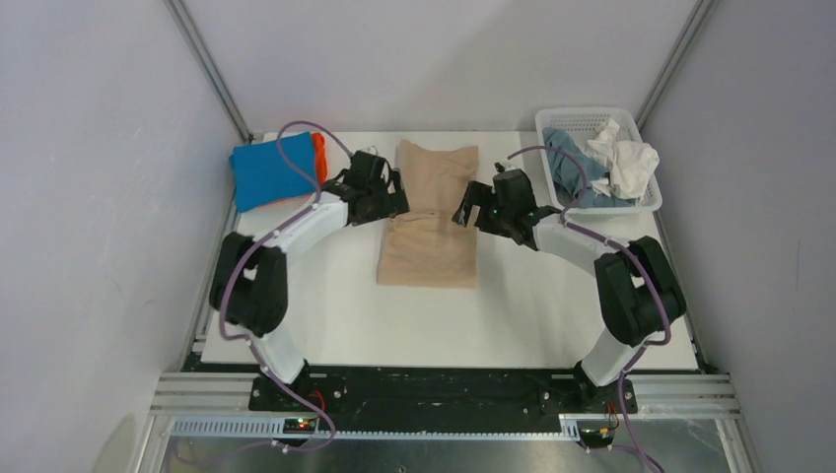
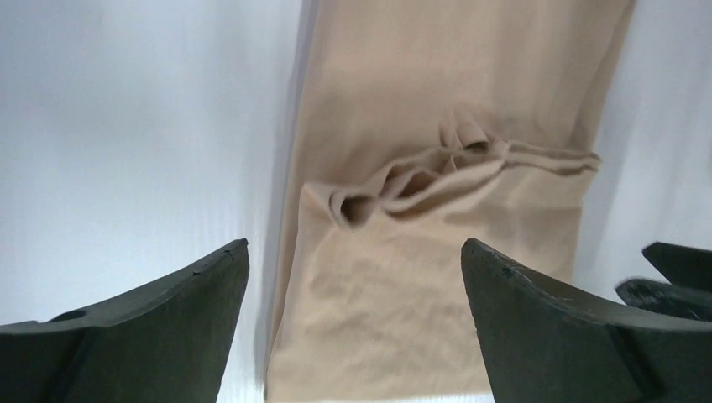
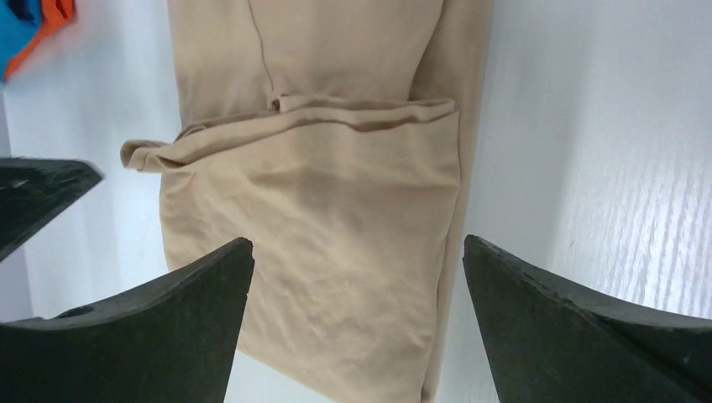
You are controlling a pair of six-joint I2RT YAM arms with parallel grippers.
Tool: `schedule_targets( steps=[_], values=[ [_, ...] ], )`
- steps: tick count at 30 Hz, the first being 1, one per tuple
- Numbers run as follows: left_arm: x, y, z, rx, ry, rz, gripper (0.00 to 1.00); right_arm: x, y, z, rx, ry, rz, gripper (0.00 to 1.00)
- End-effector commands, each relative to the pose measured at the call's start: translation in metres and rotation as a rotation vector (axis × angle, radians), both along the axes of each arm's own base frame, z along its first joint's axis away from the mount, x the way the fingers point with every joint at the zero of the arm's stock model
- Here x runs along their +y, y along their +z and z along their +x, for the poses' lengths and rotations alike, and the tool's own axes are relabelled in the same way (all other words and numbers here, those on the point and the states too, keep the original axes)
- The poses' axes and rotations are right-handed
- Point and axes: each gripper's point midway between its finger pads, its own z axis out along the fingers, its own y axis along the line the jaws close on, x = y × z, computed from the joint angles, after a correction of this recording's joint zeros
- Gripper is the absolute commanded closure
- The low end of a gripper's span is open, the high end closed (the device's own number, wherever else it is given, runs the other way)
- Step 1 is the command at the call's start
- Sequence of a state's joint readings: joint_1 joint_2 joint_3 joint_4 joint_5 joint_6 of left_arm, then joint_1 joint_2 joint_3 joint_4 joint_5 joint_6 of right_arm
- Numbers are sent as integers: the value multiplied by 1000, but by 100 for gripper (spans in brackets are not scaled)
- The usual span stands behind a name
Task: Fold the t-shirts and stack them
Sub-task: Fold the folded rectangular tshirt in 1/3 of the way
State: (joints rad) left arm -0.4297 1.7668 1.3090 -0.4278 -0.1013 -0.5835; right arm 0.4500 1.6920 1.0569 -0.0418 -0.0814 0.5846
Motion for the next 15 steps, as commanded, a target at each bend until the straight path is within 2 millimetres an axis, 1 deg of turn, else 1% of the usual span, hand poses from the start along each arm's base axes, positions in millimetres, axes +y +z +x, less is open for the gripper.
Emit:
schedule_targets(
  steps=[1, 2, 3, 4, 5, 6, 7, 8, 9, 10, 11, 12, 13, 14, 15],
  values=[
    [15, 60, -16, -147, 35, -38, 0, 1, 25, -18, -39, -1, -100, 1],
    [21, 57, -28, -139, 41, -40, 0, 6, 28, -25, -47, 8, -111, 0],
    [22, 55, -34, -130, 48, -49, 0, 6, 23, -32, -33, 15, -123, 0],
    [27, 50, -47, -120, 51, -52, 0, 14, 28, -39, -47, 39, -115, 1],
    [33, 33, -60, -81, 65, -45, 0, 20, 28, -45, -52, 60, -111, 0],
    [37, 39, -67, -98, 86, -64, 0, 37, 36, -53, -84, 117, -85, 1],
    [44, 22, -81, -64, 101, -50, 0, 48, 40, -57, -99, 156, -65, 1],
    [49, 27, -87, -83, 131, -66, 0, 72, 48, -67, -122, 241, -4, 1],
    [55, 12, -100, -52, 149, -59, 0, 82, 47, -71, -116, 274, 21, 1],
    [59, 16, -106, -71, 166, -73, 0, 96, 50, -77, -106, 318, 73, 1],
    [65, 2, -118, -45, 176, -63, 0, 104, 48, -75, -104, 331, 96, 0],
    [67, 5, -123, -59, 189, -85, 0, 115, 55, -73, -117, 351, 146, 0],
    [71, -6, -133, -37, 197, -79, 0, 121, 47, -70, -106, 360, 158, 0],
    [72, -4, -138, -47, 203, -97, 0, 132, 58, -66, -127, 383, 210, 1],
    [75, -15, -146, -27, 206, -89, 0, 141, 46, -67, -89, 418, 228, 1]
  ],
)
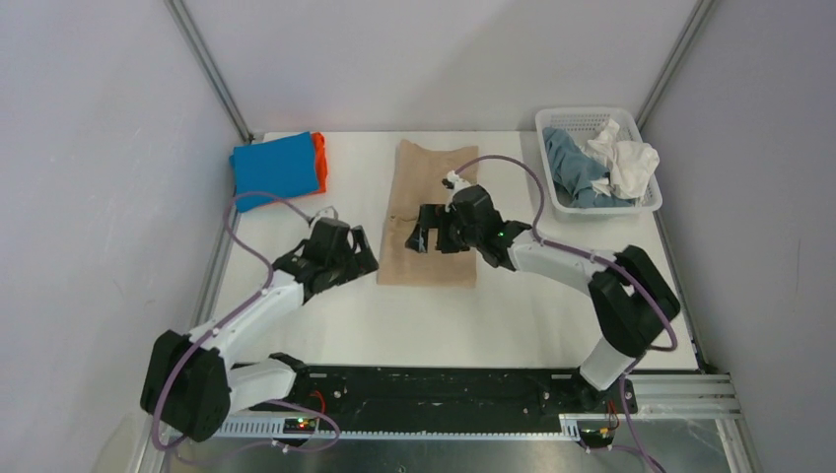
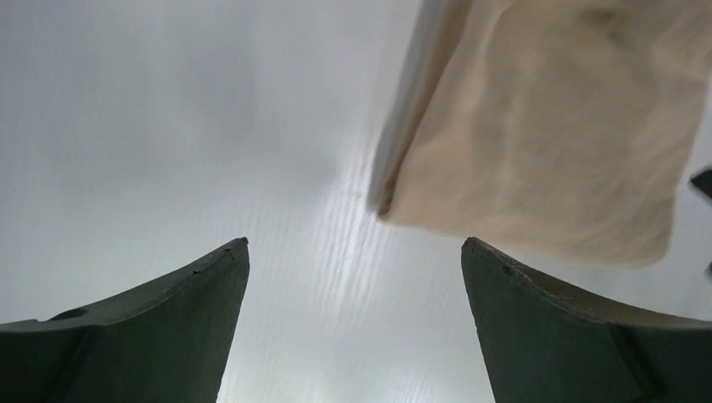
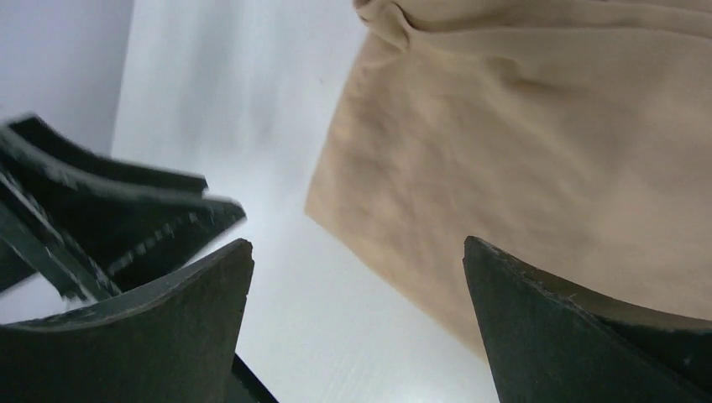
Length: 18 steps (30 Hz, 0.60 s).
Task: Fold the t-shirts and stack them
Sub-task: Fold the folded rectangular tshirt in 1/3 of the way
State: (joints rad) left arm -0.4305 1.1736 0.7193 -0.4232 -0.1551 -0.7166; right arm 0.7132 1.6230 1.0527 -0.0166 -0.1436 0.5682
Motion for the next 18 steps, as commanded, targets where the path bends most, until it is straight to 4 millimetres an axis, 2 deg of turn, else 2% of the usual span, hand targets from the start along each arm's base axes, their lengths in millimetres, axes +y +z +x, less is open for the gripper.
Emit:
schedule_targets(
  steps=[1, 2, 3, 4, 5, 6, 7, 8, 9, 10, 13, 14, 15, 18],
  values=[
    [10, -1, -16, -35, 78, -51, 0, 49, 27, 23, -24, 116, 196, 0],
    [13, -5, -21, -32, 83, -52, 0, 58, 16, 24, 6, 146, 200, 1],
    [13, -6, -23, -30, 88, -59, 0, 69, 31, 35, -27, 160, 231, 1],
    [14, -8, -26, -28, 89, -63, 0, 77, 15, 40, -1, 169, 218, 1],
    [13, -9, -27, -26, 88, -67, 0, 86, 26, 52, -17, 172, 231, 1],
    [13, -10, -29, -24, 81, -70, 0, 89, 3, 60, 29, 165, 204, 0],
    [13, -10, -29, -23, 76, -69, 0, 95, 10, 71, 36, 156, 206, 1],
    [11, -11, -31, -19, 70, -72, 0, 95, -14, 81, 68, 134, 177, 1],
    [11, -11, -31, -18, 67, -74, 0, 100, -7, 94, 43, 121, 185, 1],
    [10, -12, -32, -13, 63, -75, 0, 99, -24, 107, 43, 85, 164, 1],
    [10, -15, -32, -1, 55, -63, 0, 103, -31, 153, 11, 22, 173, 1],
    [9, -17, -31, 7, 49, -60, 0, 102, -18, 169, 0, 1, 178, 1],
    [9, -17, -31, 11, 47, -59, 0, 100, -35, 176, 28, -9, 159, 1],
    [7, -19, -29, 25, 39, -52, 0, 93, -27, 190, 17, -12, 145, 1]
  ],
)
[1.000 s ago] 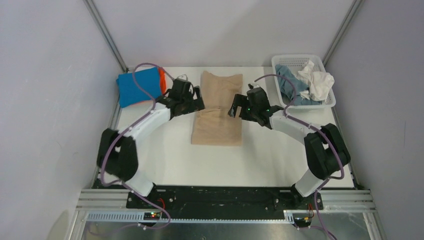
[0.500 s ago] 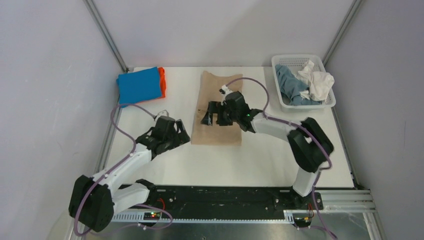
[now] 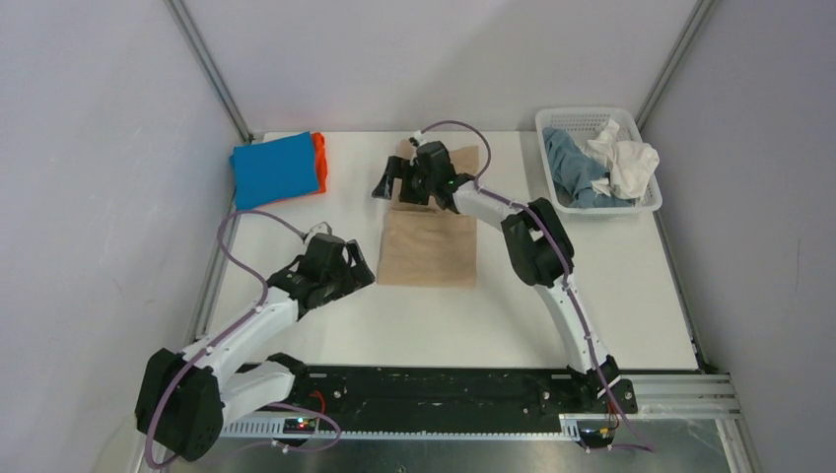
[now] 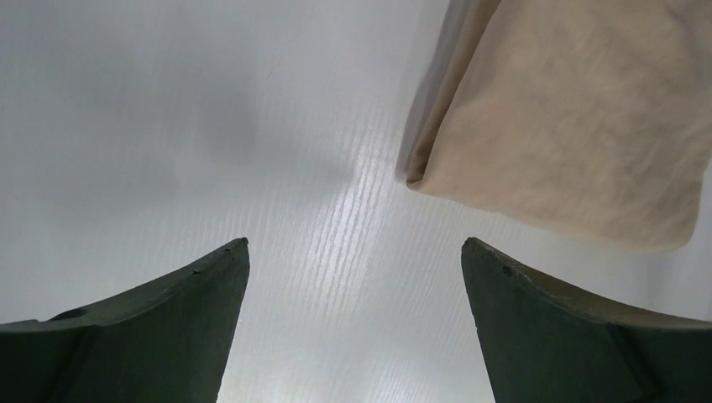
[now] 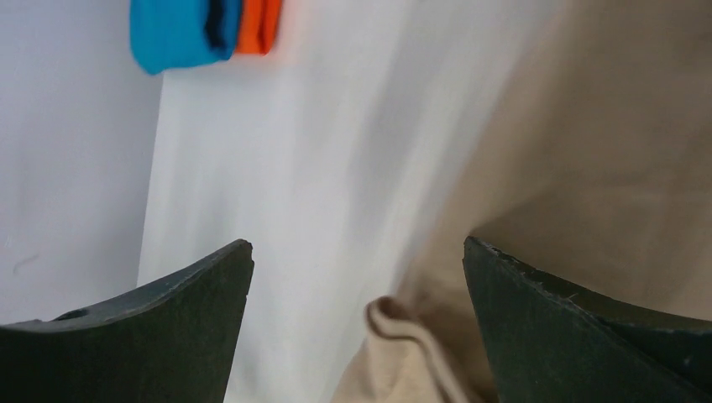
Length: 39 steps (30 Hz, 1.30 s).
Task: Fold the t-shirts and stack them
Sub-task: Fold the folded rectangular tshirt in 1/3 of the way, then grab one side of the 2/3 rectangular tshirt with both arms
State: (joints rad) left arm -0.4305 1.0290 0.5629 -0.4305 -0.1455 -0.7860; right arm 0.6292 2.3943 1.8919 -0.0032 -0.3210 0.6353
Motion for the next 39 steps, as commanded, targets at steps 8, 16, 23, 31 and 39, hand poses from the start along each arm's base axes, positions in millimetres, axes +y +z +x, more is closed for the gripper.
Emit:
schedule_targets(
  steps=[8, 16, 23, 31, 39],
  values=[
    [-23, 13, 25, -17, -59, -45, 1, -72, 86, 21, -125, -117, -73, 1],
    [-61, -7, 34, 61, -164, -147, 33, -202, 61, -82, -16, -407, -235, 1],
    [-70, -40, 26, 169, -196, -123, 57, -228, 2, -170, 136, -370, -277, 1],
    [-67, -67, 29, 224, -165, -66, 99, -221, -29, -205, 177, -319, -356, 17],
    [-64, -64, 31, 170, -167, -65, 100, -216, -56, -194, 164, -357, -403, 40]
  ],
)
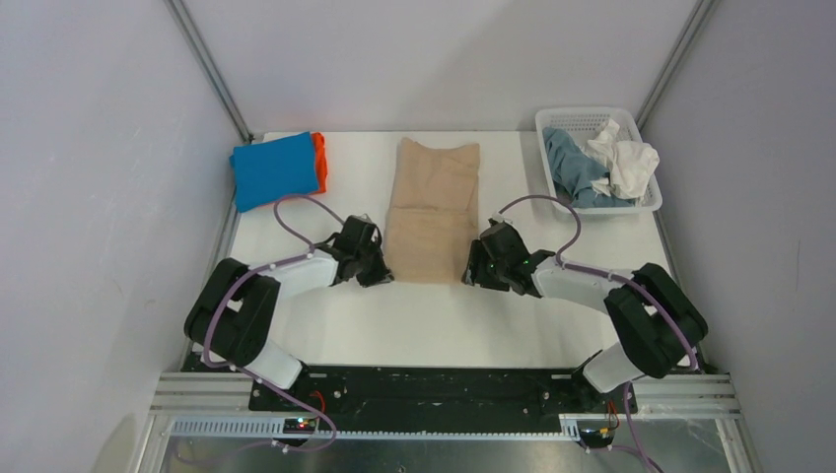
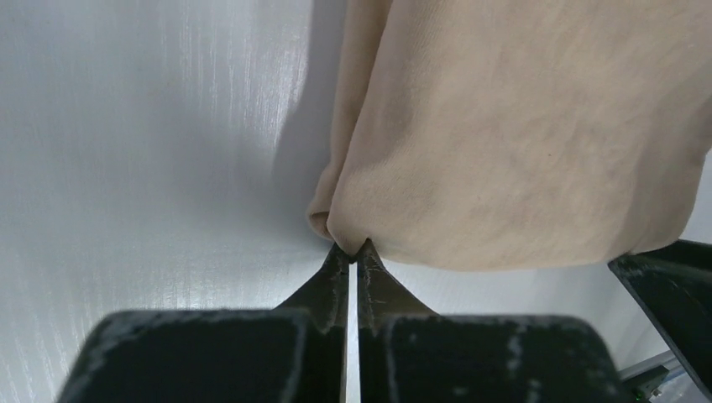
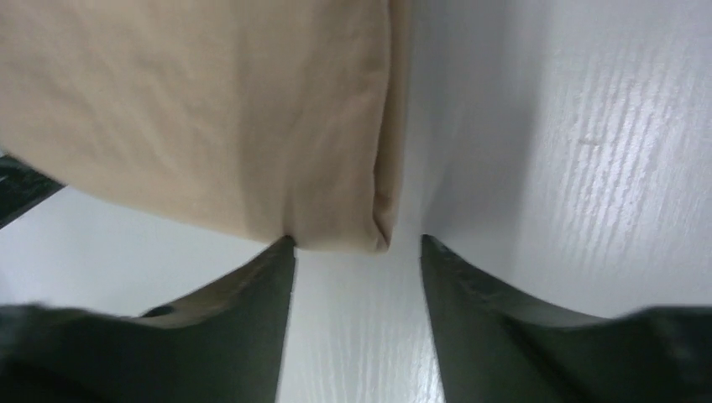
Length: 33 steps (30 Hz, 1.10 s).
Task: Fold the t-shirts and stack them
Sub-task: Grab one side of the 2/3 rectangular tshirt with both arms
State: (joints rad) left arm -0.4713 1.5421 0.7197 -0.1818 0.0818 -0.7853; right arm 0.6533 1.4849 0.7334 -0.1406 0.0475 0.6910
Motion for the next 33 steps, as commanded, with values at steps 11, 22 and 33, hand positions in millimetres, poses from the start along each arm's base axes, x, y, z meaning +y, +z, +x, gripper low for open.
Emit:
schedule_targets(
  steps=[11, 22, 33],
  values=[
    [9, -2, -42, -115, -29, -9, 100, 13, -24, -30, 2, 78, -5, 100],
    [-8, 27, -161, -185, -108, -266, 100, -2, 11, -177, 121, 288, 24, 100],
    [-19, 160, -125, -540, -183, -211, 100, 7, 116, -153, -106, 377, 326, 100]
  ],
)
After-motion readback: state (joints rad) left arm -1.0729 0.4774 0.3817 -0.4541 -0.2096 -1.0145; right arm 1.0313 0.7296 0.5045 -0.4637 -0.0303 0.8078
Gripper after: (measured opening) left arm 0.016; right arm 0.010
